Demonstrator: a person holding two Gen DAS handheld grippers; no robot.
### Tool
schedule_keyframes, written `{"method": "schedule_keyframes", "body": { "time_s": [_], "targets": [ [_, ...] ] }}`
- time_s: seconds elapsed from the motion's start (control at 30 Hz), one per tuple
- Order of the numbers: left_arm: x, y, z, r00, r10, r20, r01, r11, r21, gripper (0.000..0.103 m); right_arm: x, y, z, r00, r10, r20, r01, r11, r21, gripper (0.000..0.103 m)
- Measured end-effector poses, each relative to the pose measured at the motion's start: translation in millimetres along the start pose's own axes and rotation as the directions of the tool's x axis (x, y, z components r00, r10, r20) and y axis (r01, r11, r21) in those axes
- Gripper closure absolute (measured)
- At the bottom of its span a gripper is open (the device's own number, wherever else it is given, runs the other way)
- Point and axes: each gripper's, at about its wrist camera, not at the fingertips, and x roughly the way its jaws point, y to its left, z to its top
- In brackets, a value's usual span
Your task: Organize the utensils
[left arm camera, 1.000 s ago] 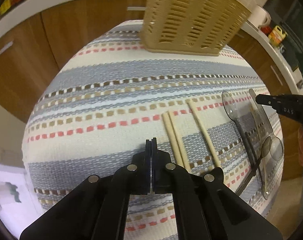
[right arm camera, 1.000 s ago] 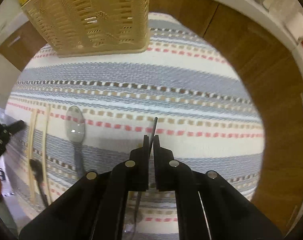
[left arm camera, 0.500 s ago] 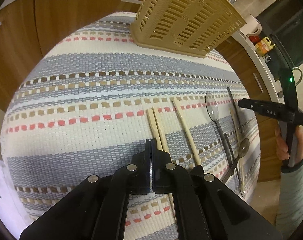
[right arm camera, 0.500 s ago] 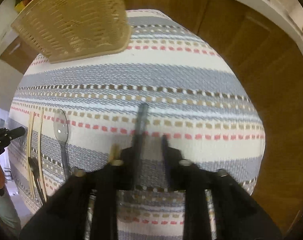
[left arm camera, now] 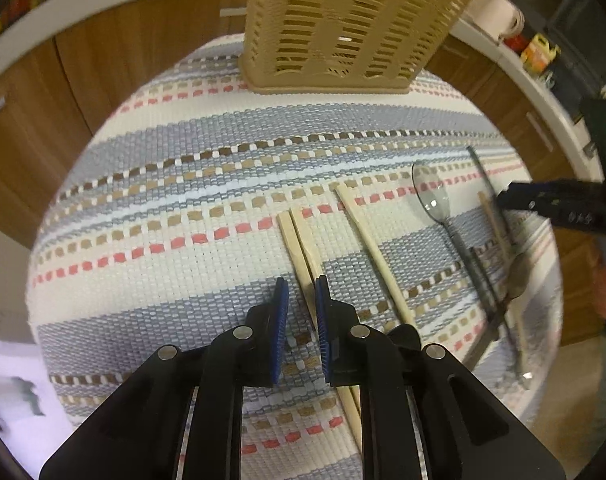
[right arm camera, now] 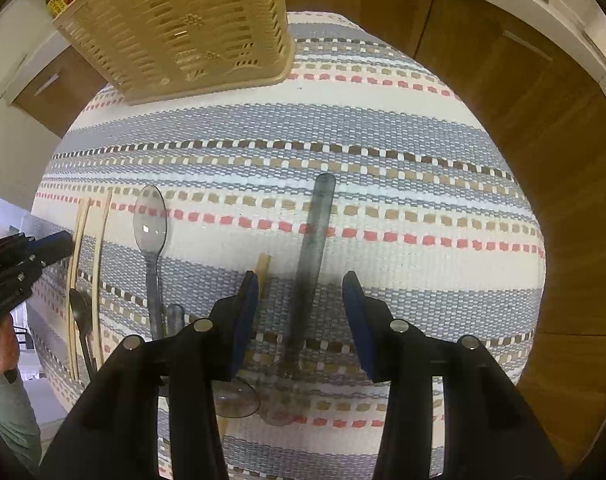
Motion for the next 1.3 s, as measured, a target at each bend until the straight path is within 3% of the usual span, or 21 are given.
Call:
{"method": "schedule_keyframes", "body": {
  "time_s": [0.17, 0.3, 0.33, 0.4, 0.47, 0.63, 0.73, 0.9, 1.3],
  "targets": [
    [1.9, -9.2, 3.2, 0.999, 0.050, -0.001, -0.050, 0.998, 0.033, 0.090, 7.2, 4.3, 6.0, 0.998, -0.054, -0.016, 0.054, 0.999, 0.005, 0.058],
    [4.0, -5.5, 8.0, 0.999, 0.027, -0.017, -0.026, 0.999, 0.020, 0.091, 9.7, 3.7, 7.0, 0.996, -0.055, -0.071, 0.057, 0.998, 0.016, 0.058],
    [4.5, -3.3, 7.2, 1.000, 0.023, -0.018, -0.023, 1.000, 0.017, 0.098, 10.0, 3.0, 6.7, 0.995, -0.053, -0.084, 0.054, 0.998, 0.014, 0.058],
    [4.9, 0.5, 7.7, 1.000, 0.006, -0.015, -0.006, 1.000, 0.004, 0.099, 12.3, 4.2, 6.1, 0.993, -0.059, -0.101, 0.060, 0.998, 0.006, 0.058],
    [3.8, 6.6, 7.0, 1.000, -0.010, -0.008, 0.010, 1.000, -0.014, 0.103, 22.4, 13.5, 11.7, 0.991, -0.064, -0.117, 0.064, 0.998, -0.004, 0.072],
    [-1.4, 24.5, 6.2, 0.999, -0.032, 0.014, 0.033, 0.997, -0.073, 0.103, 26.6, 19.7, 11.2, 0.988, -0.090, -0.123, 0.086, 0.996, -0.036, 0.091],
    [-3.1, 35.4, 6.6, 0.997, -0.075, 0.014, 0.076, 0.992, -0.102, 0.103, 25.0, 15.7, 12.4, 0.984, -0.136, -0.119, 0.133, 0.991, -0.030, 0.092],
    [-0.7, 36.9, 7.2, 0.984, -0.176, -0.017, 0.173, 0.980, -0.096, 0.103, 22.5, -1.6, 12.8, 0.988, -0.103, -0.118, 0.104, 0.994, 0.010, 0.092],
    [10.7, 7.6, 16.7, 0.991, -0.082, -0.103, 0.082, 0.997, -0.007, 0.087, 34.0, 6.2, 29.6, 0.979, -0.084, -0.183, 0.083, 0.996, -0.013, 0.089]
  ]
}}
